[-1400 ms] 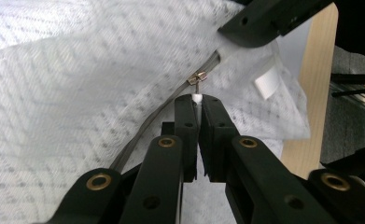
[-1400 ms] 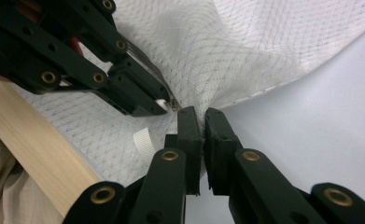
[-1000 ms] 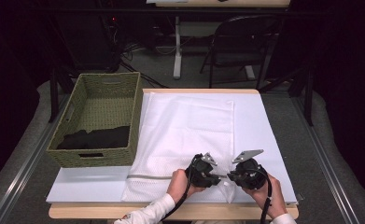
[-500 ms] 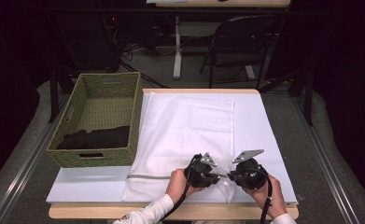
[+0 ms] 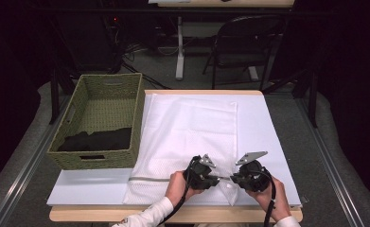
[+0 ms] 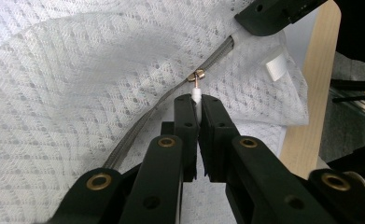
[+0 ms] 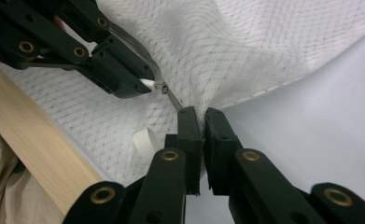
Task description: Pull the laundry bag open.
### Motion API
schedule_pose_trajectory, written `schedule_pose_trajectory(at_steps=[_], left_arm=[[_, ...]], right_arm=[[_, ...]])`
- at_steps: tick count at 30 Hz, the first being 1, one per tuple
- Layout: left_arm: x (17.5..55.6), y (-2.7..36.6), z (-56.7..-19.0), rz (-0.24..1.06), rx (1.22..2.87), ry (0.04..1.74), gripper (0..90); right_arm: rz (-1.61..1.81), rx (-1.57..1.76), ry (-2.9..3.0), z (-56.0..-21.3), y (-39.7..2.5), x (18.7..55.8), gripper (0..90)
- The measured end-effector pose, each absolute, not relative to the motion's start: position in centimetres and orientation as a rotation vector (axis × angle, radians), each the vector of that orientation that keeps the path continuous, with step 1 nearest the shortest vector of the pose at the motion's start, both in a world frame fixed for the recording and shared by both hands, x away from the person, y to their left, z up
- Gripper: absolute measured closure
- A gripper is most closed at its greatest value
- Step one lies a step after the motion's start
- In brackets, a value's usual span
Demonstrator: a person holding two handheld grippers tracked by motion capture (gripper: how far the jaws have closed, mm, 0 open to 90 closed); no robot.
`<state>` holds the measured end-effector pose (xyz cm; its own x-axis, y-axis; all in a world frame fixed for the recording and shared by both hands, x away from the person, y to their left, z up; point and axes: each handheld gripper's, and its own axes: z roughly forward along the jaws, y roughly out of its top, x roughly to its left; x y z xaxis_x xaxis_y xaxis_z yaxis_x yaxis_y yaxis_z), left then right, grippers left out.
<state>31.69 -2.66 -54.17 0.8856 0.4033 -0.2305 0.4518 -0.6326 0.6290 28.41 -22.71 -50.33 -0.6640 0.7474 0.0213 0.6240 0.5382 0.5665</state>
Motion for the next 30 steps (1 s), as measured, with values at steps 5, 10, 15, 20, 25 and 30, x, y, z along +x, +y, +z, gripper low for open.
schedule_pose_trajectory(at_steps=[5, 10, 15, 20, 25, 30], left_arm=[[31.5, -2.5, -54.1, -0.059, 2.335, 0.614, 86.1], [31.5, -1.9, -54.1, -0.037, 2.343, 0.625, 86.1], [31.5, -1.2, -54.1, -0.043, 2.339, 0.637, 86.0], [31.4, -0.3, -54.1, -0.04, 2.338, 0.654, 86.0], [31.3, 0.1, -53.9, -0.04, 2.34, 0.647, 86.0], [31.2, 0.2, -54.0, -0.04, 2.342, 0.648, 86.0]], right_arm=[[0.798, 1.157, 2.552, -50.3, -22.7, 28.4, 86.6], [0.801, 1.16, 2.552, -50.4, -22.9, 28.5, 86.6], [0.798, 1.167, 2.555, -50.4, -22.9, 28.5, 86.6], [0.797, 1.171, 2.552, -50.4, -22.9, 28.5, 86.6], [0.798, 1.165, 2.564, -50.4, -22.8, 28.5, 86.6], [0.801, 1.166, 2.568, -50.4, -22.8, 28.5, 86.6]])
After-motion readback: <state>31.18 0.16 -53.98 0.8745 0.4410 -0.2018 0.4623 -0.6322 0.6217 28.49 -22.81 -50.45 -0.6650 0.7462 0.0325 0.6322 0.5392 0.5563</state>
